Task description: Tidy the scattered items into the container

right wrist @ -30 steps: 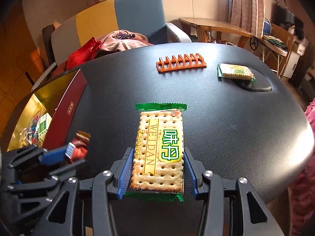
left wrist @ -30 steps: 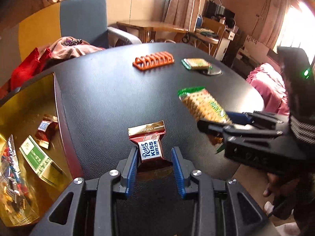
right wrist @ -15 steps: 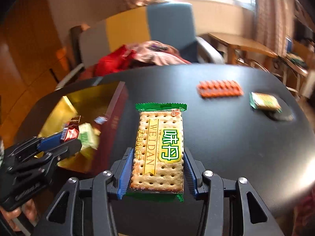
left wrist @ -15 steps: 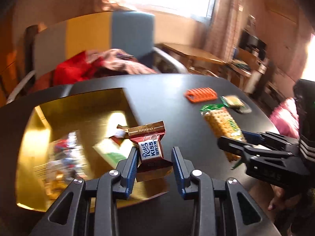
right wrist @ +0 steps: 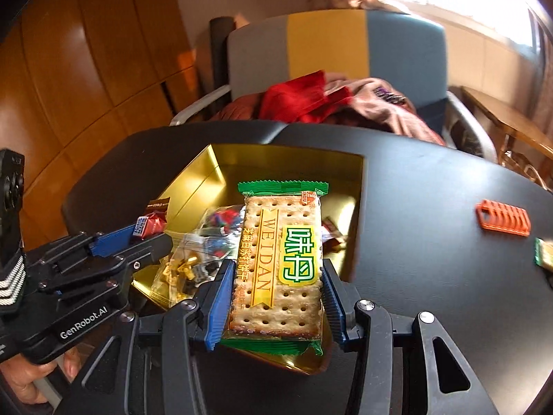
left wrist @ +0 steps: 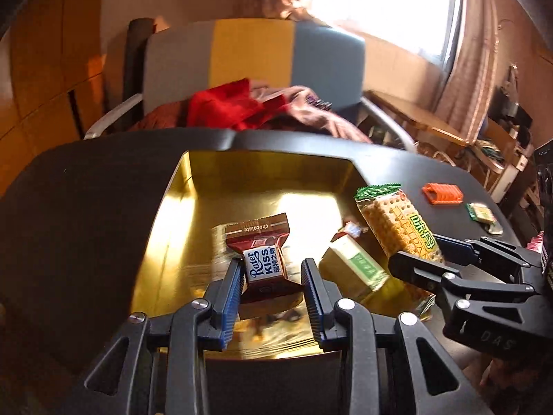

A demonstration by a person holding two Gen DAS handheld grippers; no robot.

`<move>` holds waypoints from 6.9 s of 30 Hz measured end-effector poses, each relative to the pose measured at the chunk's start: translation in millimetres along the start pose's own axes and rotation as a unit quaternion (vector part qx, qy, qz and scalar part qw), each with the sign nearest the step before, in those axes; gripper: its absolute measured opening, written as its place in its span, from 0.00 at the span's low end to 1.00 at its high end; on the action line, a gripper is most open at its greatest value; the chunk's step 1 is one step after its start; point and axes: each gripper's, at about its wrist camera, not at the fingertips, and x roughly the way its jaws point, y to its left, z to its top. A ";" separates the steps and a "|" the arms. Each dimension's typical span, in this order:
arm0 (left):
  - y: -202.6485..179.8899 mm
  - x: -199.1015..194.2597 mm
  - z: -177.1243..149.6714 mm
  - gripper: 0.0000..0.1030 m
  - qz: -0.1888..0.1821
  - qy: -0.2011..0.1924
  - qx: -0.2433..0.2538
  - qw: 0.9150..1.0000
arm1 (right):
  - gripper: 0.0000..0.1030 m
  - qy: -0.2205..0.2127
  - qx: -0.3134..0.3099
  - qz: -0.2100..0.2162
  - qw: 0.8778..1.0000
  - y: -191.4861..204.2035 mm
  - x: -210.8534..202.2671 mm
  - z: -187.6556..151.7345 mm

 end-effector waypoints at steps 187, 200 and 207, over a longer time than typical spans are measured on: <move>-290.0 122.4 -17.1 0.75 -0.151 0.166 0.333 0.916 | 0.68 -0.003 0.270 -0.157 0.950 -265.5 -145.1 -155.7; -260.1 131.4 -25.8 0.61 -0.133 0.195 0.185 0.954 | 0.69 0.002 0.279 -0.166 0.946 -267.1 -139.9 -159.2; -254.3 126.0 -27.9 0.63 -0.141 0.195 0.171 0.955 | 0.69 0.006 0.266 -0.174 0.948 -263.2 -142.1 -159.1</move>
